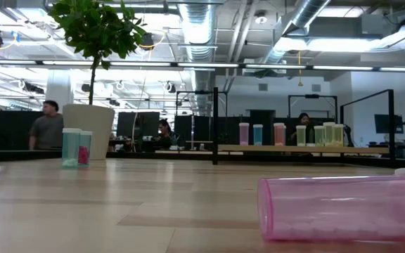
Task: Pick and place medicine bottles onto shelf by color
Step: Put the blue pill bottle on the shelf
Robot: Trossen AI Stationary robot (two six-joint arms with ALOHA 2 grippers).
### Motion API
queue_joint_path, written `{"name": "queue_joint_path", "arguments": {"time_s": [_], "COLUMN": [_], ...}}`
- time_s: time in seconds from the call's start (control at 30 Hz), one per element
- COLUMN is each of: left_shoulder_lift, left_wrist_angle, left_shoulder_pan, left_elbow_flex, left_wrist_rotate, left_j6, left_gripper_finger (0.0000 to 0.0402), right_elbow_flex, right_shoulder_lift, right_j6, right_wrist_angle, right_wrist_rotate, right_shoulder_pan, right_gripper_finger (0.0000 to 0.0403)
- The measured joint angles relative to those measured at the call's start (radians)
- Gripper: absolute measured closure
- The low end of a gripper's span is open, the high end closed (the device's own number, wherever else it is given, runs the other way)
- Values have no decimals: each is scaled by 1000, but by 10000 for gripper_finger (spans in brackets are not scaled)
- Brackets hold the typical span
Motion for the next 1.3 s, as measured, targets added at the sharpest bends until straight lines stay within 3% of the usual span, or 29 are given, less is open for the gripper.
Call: {"name": "queue_joint_path", "arguments": {"time_s": [0.1,0.2,0.7,0.87,1.13,1.3], "left_shoulder_lift": [-2,-2,-2,-2,-2,-2], "left_wrist_angle": [94,147,100,107,105,106], "left_shoulder_pan": [-2,-5,-54,-62,-62,-62], "left_elbow_flex": [0,0,0,0,0,0], "left_wrist_rotate": [-39,-49,-172,-191,-197,-197], "left_j6": [32,56,110,122,125,118], "left_gripper_finger": [319,319,319,319,319,319], "right_elbow_flex": [0,0,0,0,0,0], "right_shoulder_lift": [-13,-13,-12,-12,-12,-12], "right_j6": [0,-12,-57,-57,-58,-61], "right_wrist_angle": [8,40,123,137,137,148], "right_wrist_rotate": [85,89,104,104,101,101], "right_shoulder_pan": [0,0,-20,-27,-31,-31], "right_gripper_finger": [138,138,144,184,290,316]}}
